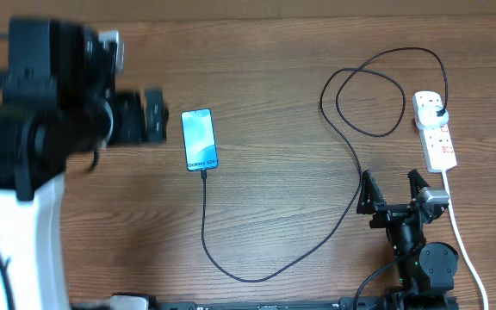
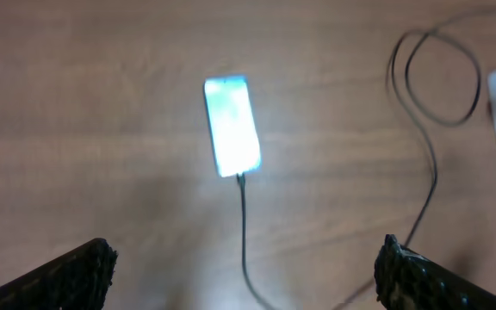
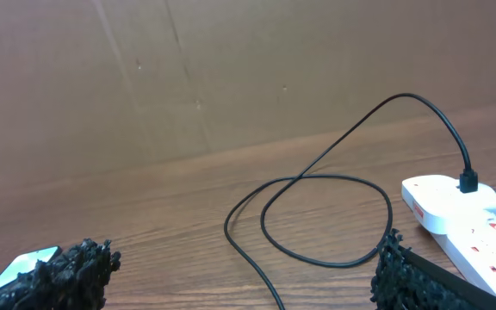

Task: Plug charger to phone and switch on socket

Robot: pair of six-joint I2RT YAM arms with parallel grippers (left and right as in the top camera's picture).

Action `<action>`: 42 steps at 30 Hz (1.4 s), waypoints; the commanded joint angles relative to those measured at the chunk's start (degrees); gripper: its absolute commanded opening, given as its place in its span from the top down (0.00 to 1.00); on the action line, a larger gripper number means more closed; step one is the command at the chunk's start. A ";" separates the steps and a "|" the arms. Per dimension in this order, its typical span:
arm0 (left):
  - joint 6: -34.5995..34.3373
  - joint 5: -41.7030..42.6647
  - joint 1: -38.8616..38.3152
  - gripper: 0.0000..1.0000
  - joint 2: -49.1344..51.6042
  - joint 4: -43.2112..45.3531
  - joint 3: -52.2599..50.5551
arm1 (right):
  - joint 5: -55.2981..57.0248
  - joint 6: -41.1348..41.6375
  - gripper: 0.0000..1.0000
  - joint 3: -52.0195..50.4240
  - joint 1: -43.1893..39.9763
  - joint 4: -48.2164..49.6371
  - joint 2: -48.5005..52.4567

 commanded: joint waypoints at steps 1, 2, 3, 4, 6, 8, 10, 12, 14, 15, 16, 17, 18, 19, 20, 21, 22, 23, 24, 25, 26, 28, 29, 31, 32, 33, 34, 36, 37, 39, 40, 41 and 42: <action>0.50 0.46 0.26 0.00 -7.61 -0.07 -8.70 | 0.57 0.17 0.00 -0.61 0.37 0.15 -0.50; 0.50 0.46 0.26 0.00 -9.55 -0.09 -11.19 | 0.57 0.20 0.00 -0.61 0.37 0.15 -0.50; 0.50 0.46 0.26 0.01 -11.74 -0.07 -13.90 | 0.57 0.17 0.00 -0.61 0.37 0.15 -0.50; 0.50 0.46 0.26 0.00 -13.57 -0.09 -16.13 | 0.57 0.17 0.00 -0.61 0.37 0.15 -0.50; 0.52 0.44 0.28 0.00 -17.31 -0.07 -20.76 | 0.57 0.17 0.00 -0.61 0.37 0.15 -0.50; 0.52 -0.44 0.28 0.00 -21.09 0.20 -25.05 | 0.57 0.17 0.00 -0.61 0.37 0.15 -0.50; 0.50 -1.22 0.37 0.01 -24.41 1.60 -28.65 | 0.57 0.17 0.00 -0.61 0.37 0.15 -0.50; 0.50 -1.22 0.37 0.00 -27.89 4.79 -32.20 | 0.57 0.17 0.00 -0.61 0.37 0.15 -0.50; 0.50 -1.22 0.39 0.00 -31.30 10.01 -35.80 | 0.57 0.17 0.00 -0.61 0.37 0.15 -0.50; 0.50 -1.20 0.37 0.00 -32.87 12.79 -37.51 | 0.57 0.17 0.00 -0.61 0.37 0.15 -0.50; 0.50 -1.16 0.39 0.01 -34.45 15.82 -39.32 | 0.57 0.17 0.00 -0.61 0.37 0.15 -0.50; 0.48 -0.83 0.37 0.00 -36.22 19.41 -41.53 | 0.57 0.17 0.00 -0.61 0.37 0.15 -0.50; 0.50 -0.26 0.37 0.01 -37.88 22.91 -43.80 | 0.57 0.17 0.00 -0.61 0.37 0.15 -0.50; 0.50 0.15 0.37 0.01 -39.26 25.77 -45.79 | 0.57 0.17 0.00 -0.61 0.37 0.15 -0.50; 0.50 0.33 0.37 0.00 -40.54 28.57 -47.80 | 0.57 0.17 0.00 -0.61 0.37 0.15 -0.50; 0.48 0.61 0.37 0.01 -42.03 31.93 -50.21 | 0.57 0.17 0.00 -0.61 0.37 0.15 -0.50; 0.50 0.79 0.37 0.00 -43.28 35.08 -52.41 | 0.57 0.17 0.00 -0.61 0.37 0.15 -0.50; 0.50 1.36 0.37 0.00 -44.68 39.01 -55.06 | 0.57 0.17 0.00 -0.61 0.37 0.15 -0.50; 0.50 1.66 0.37 0.01 -45.86 42.56 -57.35 | 0.57 0.17 0.00 -0.61 0.37 0.15 -0.50; 0.52 1.86 0.37 0.01 -47.04 46.25 -59.65 | 0.57 0.17 0.00 -0.61 0.37 0.15 -0.50; 0.52 2.01 0.37 0.00 -48.46 50.82 -62.51 | 0.57 0.17 0.00 -0.61 0.37 0.15 -0.50; 0.52 2.16 0.37 0.00 -50.86 58.07 -67.28 | 0.57 0.17 0.00 -0.61 0.37 0.15 -0.50; 0.52 2.19 0.37 0.00 -52.06 61.61 -69.72 | 0.57 0.17 0.00 -0.61 0.37 0.15 -0.50; 0.52 2.25 0.39 0.00 -54.69 68.61 -74.90 | 0.57 0.17 0.00 -0.61 0.37 0.15 -0.50; 0.55 2.23 0.39 0.00 -55.87 71.69 -77.29 | 0.57 0.17 0.00 -0.61 0.37 0.15 -0.50; 0.55 2.19 0.39 0.01 -57.20 75.08 -79.97 | 0.57 0.17 0.00 -0.61 0.37 0.15 -0.50; 0.55 1.99 0.39 0.01 -58.31 77.81 -82.27 | 0.57 0.17 0.00 -0.61 0.37 0.15 -0.50; 0.55 2.01 0.39 0.00 -60.72 83.34 -87.23 | 0.57 0.17 0.00 -0.61 0.37 0.15 -0.50; 0.52 2.01 0.39 0.00 -61.83 85.59 -89.42 | 0.57 0.17 0.00 -0.61 0.37 0.15 -0.50; 0.52 2.03 0.39 0.00 -63.98 90.07 -93.57 | 0.57 0.17 0.00 -0.61 0.37 0.15 -0.50; 0.52 2.05 0.39 0.00 -65.11 92.61 -95.89 | 0.57 0.17 0.00 -0.61 0.37 0.15 -0.50; 0.52 2.05 0.39 0.00 -66.10 94.42 -97.70 | 0.57 0.17 0.00 -0.61 0.37 0.15 -0.50; 0.52 2.05 0.39 0.00 -67.19 96.17 -99.65 | 0.57 0.17 0.00 -0.61 0.37 0.15 -0.50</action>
